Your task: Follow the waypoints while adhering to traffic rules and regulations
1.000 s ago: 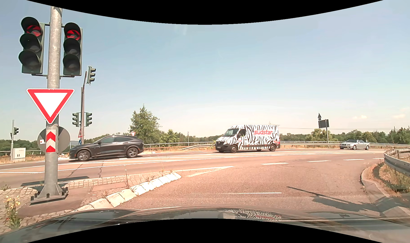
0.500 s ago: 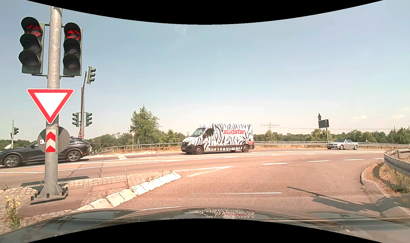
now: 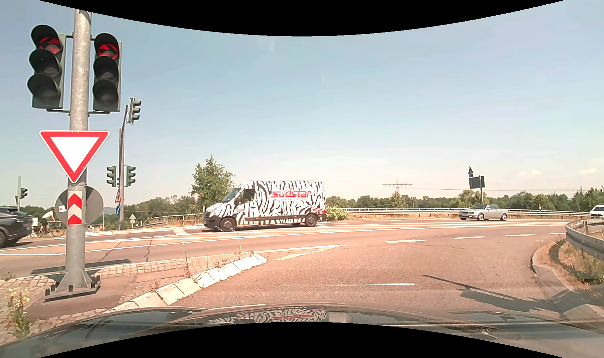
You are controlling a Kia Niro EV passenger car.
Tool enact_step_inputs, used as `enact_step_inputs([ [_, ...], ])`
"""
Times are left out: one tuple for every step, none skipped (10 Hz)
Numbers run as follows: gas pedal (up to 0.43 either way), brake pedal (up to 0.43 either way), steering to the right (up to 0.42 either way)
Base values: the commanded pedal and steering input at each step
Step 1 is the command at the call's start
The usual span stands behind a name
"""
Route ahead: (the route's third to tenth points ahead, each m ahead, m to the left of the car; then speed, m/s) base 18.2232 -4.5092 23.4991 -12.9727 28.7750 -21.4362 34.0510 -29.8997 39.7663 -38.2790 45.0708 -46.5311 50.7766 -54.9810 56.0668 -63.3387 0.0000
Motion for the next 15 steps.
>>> enact_step_inputs([
  [0.0,0.274,0.224],
  [0.0,0.28,0.224],
  [0.0,0.28,0.224],
  [0.0,0.28,0.224],
  [0.0,0.28,0.223],
  [0.0,0.28,0.222],
  [0.0,0.28,0.221],
  [0.0,0.28,0.22],
  [0.0,0.274,0.22],
  [0.0,0.28,0.219],
  [0.0,0.28,0.219],
  [0.0,0.28,0.219],
  [0.0,0.274,0.219],
  [0.0,0.28,0.219],
  [0.0,0.274,0.218],
])
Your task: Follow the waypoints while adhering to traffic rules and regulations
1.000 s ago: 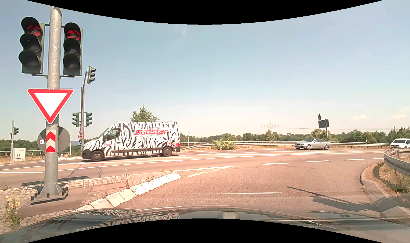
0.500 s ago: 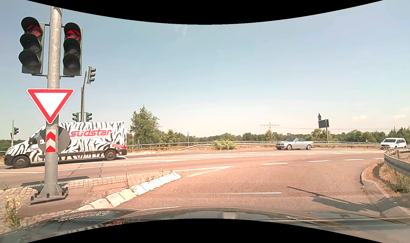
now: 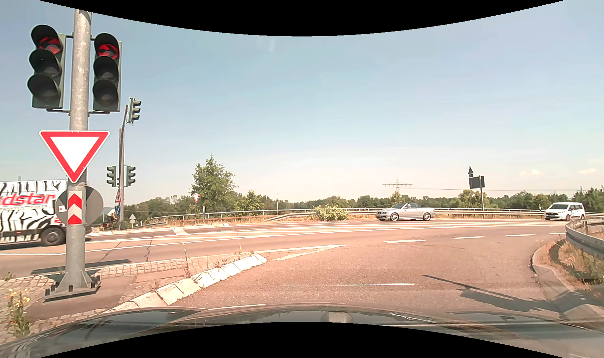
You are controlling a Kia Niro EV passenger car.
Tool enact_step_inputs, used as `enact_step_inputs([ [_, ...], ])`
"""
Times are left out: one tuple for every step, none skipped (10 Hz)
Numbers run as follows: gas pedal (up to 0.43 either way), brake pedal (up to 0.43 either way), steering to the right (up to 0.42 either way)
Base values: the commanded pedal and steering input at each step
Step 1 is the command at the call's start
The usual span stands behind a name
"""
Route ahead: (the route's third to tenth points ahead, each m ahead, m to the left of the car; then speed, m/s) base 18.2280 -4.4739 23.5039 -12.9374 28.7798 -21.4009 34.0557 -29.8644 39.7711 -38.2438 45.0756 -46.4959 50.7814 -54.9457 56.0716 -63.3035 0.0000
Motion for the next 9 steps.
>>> enact_step_inputs([
  [0.0,0.28,0.218],
  [0.0,0.28,0.217],
  [0.0,0.28,0.217],
  [0.0,0.28,0.217],
  [0.0,0.274,0.217],
  [0.0,0.28,0.217],
  [0.0,0.274,0.217],
  [0.0,0.28,0.217],
  [0.0,0.28,0.217],
])
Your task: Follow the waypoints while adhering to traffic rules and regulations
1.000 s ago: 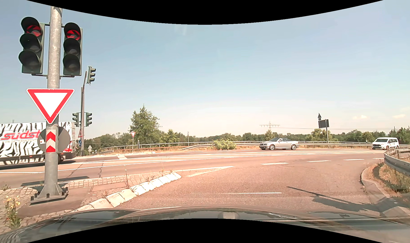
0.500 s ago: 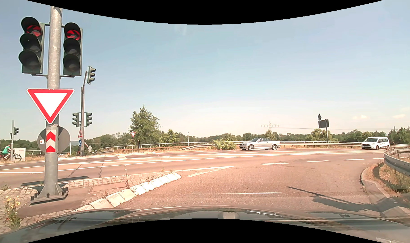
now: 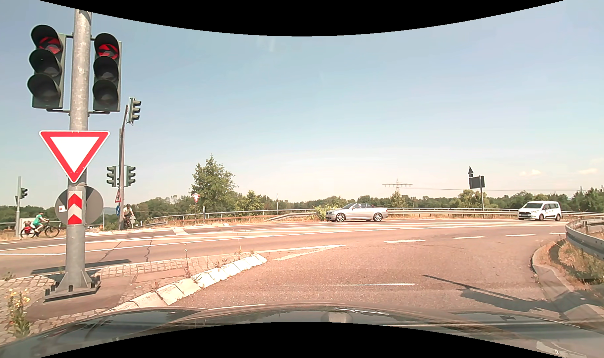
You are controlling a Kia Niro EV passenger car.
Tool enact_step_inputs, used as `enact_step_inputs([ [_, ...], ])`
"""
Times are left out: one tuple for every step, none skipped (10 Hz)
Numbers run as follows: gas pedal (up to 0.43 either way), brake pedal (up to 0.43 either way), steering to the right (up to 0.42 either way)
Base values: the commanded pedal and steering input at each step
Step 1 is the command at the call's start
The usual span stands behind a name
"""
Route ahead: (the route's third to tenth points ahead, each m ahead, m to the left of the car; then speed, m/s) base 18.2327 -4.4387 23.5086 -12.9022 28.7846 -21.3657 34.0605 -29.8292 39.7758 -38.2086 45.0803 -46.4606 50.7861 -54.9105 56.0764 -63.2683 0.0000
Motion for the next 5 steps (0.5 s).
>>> enact_step_inputs([
  [0.0,0.28,0.217],
  [0.0,0.28,0.217],
  [0.0,0.274,0.217],
  [0.0,0.28,0.217],
  [0.0,0.274,0.217],
])
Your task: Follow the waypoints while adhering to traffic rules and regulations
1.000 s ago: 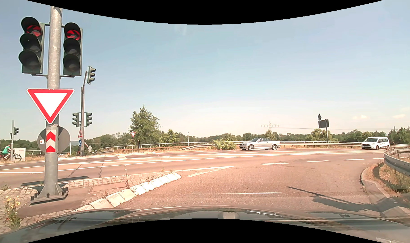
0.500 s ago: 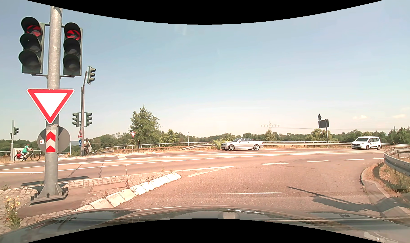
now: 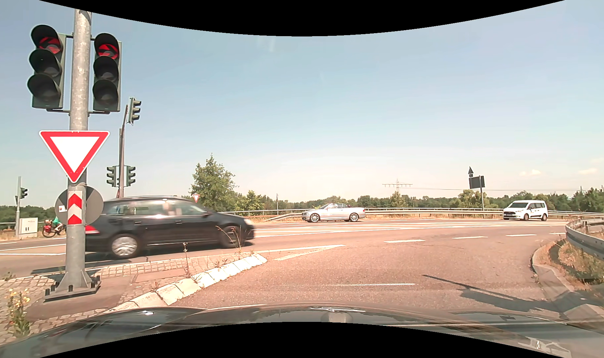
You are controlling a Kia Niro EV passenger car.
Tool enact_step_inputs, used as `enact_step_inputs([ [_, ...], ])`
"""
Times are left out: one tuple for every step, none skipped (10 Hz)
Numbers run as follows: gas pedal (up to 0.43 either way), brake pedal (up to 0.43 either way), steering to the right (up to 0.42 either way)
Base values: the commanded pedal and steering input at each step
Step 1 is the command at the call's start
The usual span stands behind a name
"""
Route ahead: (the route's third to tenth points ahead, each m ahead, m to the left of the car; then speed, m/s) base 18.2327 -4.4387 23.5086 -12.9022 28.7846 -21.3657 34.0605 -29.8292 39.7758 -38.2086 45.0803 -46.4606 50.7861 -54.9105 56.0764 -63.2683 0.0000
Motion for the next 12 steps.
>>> enact_step_inputs([
  [0.0,0.28,0.217],
  [0.0,0.274,0.217],
  [0.0,0.274,0.217],
  [0.0,0.28,0.217],
  [0.0,0.274,0.217],
  [0.0,0.28,0.217],
  [0.0,0.28,0.217],
  [0.0,0.28,0.217],
  [0.0,0.28,0.217],
  [0.0,0.274,0.217],
  [0.0,0.28,0.217],
  [0.0,0.28,0.217],
])
